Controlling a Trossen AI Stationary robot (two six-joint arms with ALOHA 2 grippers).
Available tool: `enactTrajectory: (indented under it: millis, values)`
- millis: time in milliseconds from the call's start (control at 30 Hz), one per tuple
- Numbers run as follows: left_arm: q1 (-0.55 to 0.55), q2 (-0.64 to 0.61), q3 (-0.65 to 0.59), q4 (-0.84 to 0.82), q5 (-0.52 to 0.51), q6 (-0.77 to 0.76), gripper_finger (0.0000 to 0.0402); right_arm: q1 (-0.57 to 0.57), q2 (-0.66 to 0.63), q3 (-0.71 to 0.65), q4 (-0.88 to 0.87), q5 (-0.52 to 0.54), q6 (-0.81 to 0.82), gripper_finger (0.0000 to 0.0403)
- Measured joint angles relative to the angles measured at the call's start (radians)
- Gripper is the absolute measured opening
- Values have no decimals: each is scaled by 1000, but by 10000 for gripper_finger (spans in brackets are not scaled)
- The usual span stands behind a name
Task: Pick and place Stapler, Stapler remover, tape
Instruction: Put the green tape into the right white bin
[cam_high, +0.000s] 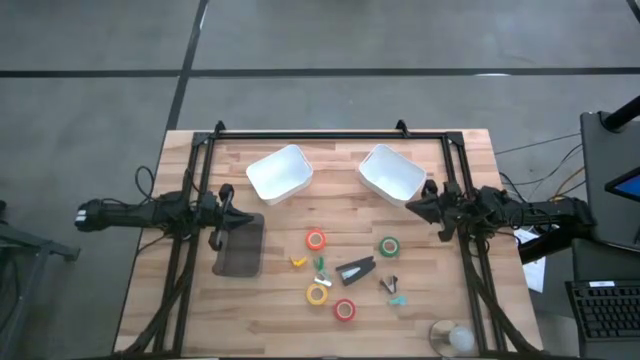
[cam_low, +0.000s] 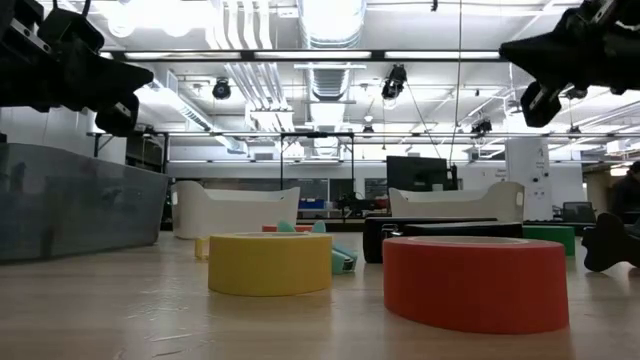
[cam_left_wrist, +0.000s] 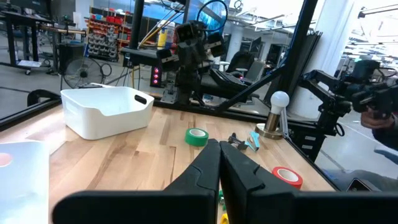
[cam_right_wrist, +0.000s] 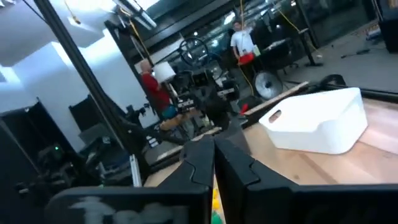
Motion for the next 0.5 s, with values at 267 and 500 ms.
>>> enactTrajectory:
  millis: [267,500]
  values:
    - [0,0,0,-2,0,0,12,55,251,220,-464,58,95,83]
    - [0,0,0,-2,0,0,12,58,532,426,-773,62,181,135]
